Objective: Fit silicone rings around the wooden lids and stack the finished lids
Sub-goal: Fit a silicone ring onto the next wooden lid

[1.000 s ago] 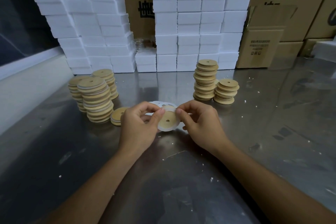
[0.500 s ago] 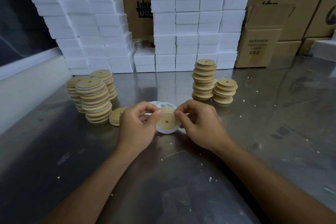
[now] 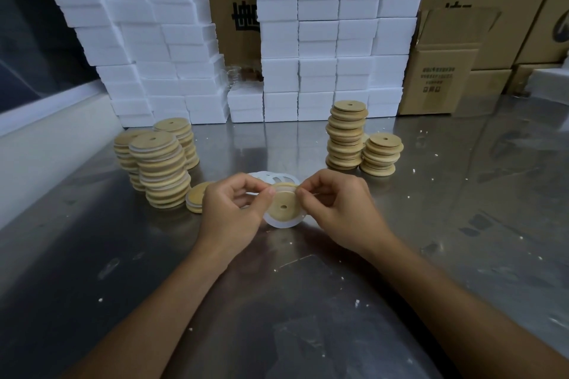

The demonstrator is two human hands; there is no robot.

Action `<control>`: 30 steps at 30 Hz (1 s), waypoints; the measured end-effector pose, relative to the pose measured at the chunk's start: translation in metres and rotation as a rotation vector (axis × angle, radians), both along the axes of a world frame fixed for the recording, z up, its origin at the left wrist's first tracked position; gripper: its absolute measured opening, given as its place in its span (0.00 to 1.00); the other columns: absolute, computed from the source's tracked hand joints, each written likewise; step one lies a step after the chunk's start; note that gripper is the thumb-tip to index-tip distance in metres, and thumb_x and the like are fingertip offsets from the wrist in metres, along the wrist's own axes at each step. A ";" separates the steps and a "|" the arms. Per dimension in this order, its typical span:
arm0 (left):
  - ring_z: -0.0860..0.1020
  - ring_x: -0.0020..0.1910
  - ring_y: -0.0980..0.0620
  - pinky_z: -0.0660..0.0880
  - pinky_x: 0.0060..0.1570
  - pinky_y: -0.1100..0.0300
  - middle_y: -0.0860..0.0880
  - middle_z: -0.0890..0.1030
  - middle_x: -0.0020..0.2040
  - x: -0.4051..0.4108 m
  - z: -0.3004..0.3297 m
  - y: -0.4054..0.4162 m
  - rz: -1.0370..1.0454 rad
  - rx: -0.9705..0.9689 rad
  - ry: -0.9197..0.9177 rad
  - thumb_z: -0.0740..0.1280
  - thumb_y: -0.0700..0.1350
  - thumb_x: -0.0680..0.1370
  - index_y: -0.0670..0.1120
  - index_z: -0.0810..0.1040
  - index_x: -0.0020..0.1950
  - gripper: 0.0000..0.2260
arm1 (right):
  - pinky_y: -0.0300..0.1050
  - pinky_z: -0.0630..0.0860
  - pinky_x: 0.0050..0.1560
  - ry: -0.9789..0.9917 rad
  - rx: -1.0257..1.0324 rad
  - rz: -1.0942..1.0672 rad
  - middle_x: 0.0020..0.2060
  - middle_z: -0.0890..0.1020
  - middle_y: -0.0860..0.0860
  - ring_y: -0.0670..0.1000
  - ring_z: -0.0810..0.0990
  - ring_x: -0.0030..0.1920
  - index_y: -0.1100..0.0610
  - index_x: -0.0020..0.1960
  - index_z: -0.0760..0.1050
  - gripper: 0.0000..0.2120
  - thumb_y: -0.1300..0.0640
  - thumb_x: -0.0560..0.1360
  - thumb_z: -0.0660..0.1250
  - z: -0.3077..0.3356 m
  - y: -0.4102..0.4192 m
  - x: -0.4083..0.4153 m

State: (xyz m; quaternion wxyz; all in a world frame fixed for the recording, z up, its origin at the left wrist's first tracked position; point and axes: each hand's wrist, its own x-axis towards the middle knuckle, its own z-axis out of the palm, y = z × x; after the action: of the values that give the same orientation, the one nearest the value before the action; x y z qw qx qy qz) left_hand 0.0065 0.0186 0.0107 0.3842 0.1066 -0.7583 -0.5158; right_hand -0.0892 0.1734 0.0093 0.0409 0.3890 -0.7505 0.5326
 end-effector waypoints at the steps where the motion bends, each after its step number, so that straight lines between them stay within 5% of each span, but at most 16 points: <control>1: 0.84 0.37 0.54 0.79 0.38 0.64 0.52 0.85 0.37 0.001 0.001 -0.001 -0.019 0.040 -0.016 0.74 0.35 0.72 0.47 0.82 0.37 0.08 | 0.49 0.84 0.46 0.003 0.010 0.007 0.39 0.86 0.45 0.42 0.85 0.41 0.55 0.45 0.82 0.02 0.57 0.76 0.71 0.000 0.000 -0.001; 12: 0.85 0.37 0.48 0.82 0.35 0.54 0.45 0.85 0.37 0.004 0.007 -0.003 -0.141 0.281 -0.096 0.73 0.33 0.72 0.38 0.80 0.40 0.03 | 0.51 0.84 0.48 -0.051 0.017 0.037 0.40 0.87 0.49 0.46 0.86 0.42 0.59 0.47 0.83 0.04 0.59 0.76 0.72 0.001 0.001 -0.010; 22: 0.85 0.40 0.47 0.82 0.36 0.53 0.45 0.84 0.36 0.003 0.004 -0.007 -0.139 0.258 -0.117 0.70 0.32 0.75 0.37 0.77 0.40 0.05 | 0.60 0.83 0.47 -0.244 0.010 0.058 0.38 0.87 0.54 0.56 0.87 0.40 0.60 0.45 0.82 0.03 0.60 0.75 0.73 -0.008 0.001 -0.011; 30: 0.85 0.39 0.49 0.81 0.34 0.58 0.43 0.83 0.41 0.006 0.004 -0.018 -0.142 0.113 -0.144 0.70 0.32 0.75 0.37 0.76 0.40 0.05 | 0.53 0.84 0.46 -0.227 0.041 0.086 0.37 0.86 0.53 0.54 0.86 0.40 0.57 0.45 0.83 0.02 0.58 0.74 0.74 -0.004 0.002 -0.008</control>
State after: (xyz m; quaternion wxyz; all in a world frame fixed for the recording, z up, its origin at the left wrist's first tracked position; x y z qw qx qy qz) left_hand 0.0123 0.0003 0.0146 0.2846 0.1107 -0.7593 -0.5746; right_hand -0.0973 0.1754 0.0049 -0.0750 0.3590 -0.7436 0.5591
